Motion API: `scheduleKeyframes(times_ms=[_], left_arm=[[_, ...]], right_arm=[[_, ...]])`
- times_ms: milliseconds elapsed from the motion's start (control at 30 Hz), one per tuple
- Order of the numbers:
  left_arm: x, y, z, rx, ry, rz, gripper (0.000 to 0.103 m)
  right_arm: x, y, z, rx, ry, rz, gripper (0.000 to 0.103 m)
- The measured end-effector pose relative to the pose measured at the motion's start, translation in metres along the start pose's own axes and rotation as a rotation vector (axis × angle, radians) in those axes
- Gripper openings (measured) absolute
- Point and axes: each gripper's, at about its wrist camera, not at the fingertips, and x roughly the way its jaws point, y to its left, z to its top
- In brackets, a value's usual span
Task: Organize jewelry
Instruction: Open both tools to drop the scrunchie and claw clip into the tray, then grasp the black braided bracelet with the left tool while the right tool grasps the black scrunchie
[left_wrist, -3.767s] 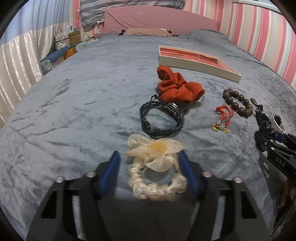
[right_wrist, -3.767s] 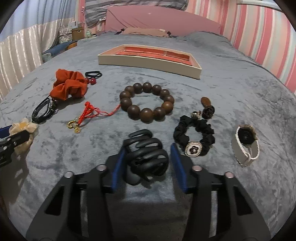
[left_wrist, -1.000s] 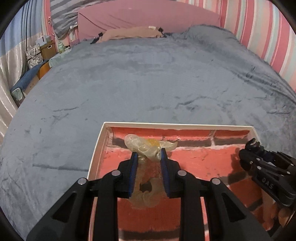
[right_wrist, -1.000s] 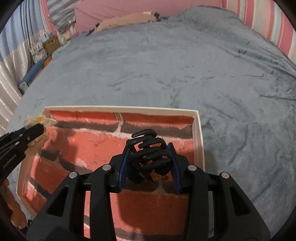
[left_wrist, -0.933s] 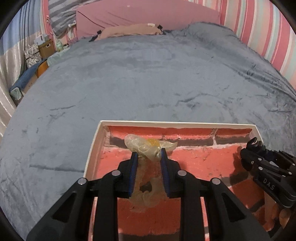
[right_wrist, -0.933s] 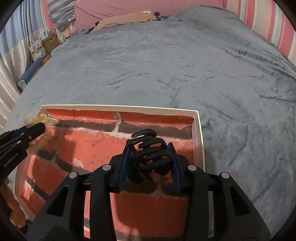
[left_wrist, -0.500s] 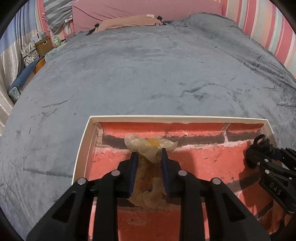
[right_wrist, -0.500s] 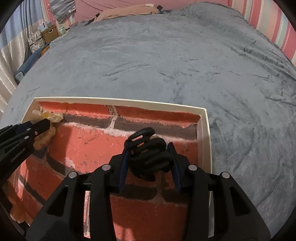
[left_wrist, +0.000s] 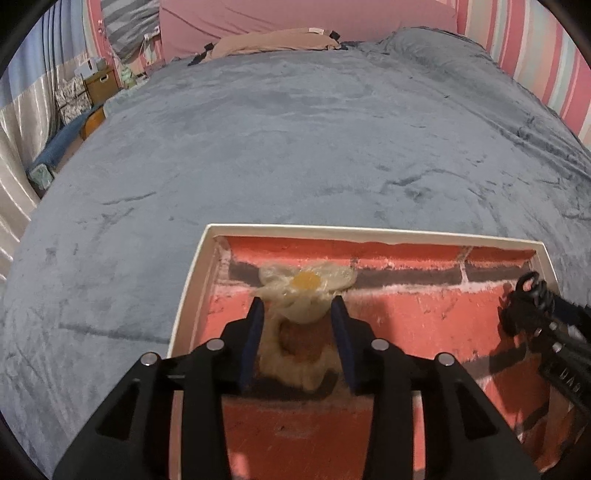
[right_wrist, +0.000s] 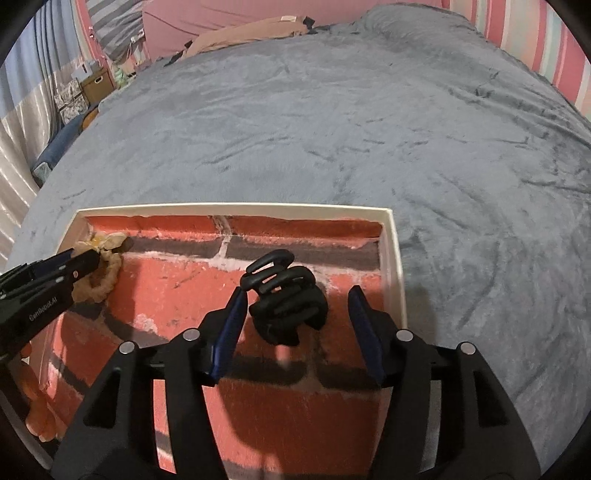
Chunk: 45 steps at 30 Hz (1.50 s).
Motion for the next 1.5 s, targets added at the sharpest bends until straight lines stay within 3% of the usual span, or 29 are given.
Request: scheduleKeyframes(times_ms=[267,333,467,533,733,800,867,1100,1233,1500], left_arm=[[-0.07,0.01,-0.046,0.001,-0.083,-0.014,0.044],[-0.095,0.012,-0.06,0.004,-0.116,0.001,0.056],[-0.146,0.019,-0.082,0.0,-0.155,-0.022,0.061],[-0.168,0.023,-0.091,-0.002,-0.177,-0.021,0.068],[-0.24,0.037,-0.125,-0.014,-0.243,-0.022,0.07],[-0.259,0.042,-0.14,-0.026,-0.264,-0.02,0.081],[-0.28,0.048,-0.16,-0.044,-0.295,-0.009,0.083],[-0.316,0.064,-0.217,-0.075,-0.331,-0.015,0.083],[-0.329,0.07,-0.253,-0.087,-0.365,-0.002,0.09],[-0.339,0.081,-0.312,-0.111,-0.379,-0.006,0.09]], right_arm=[[-0.06,-0.008,-0.031,0.008,-0.084,0.016,0.063],[-0.077,-0.009,-0.044,-0.008,-0.106,0.0,0.066],[-0.112,-0.013,-0.063,-0.008,-0.147,-0.008,0.072],[-0.132,-0.015,-0.07,-0.009,-0.173,-0.011,0.077],[-0.193,-0.011,-0.102,-0.047,-0.247,-0.021,0.086],[-0.211,-0.009,-0.118,-0.06,-0.272,-0.02,0.088],[-0.227,-0.007,-0.135,-0.067,-0.297,-0.018,0.091],[-0.262,0.0,-0.197,-0.076,-0.343,-0.019,0.099],[-0.277,0.005,-0.235,-0.1,-0.373,-0.037,0.099],[-0.271,0.0,-0.291,-0.028,-0.325,-0.039,0.099]])
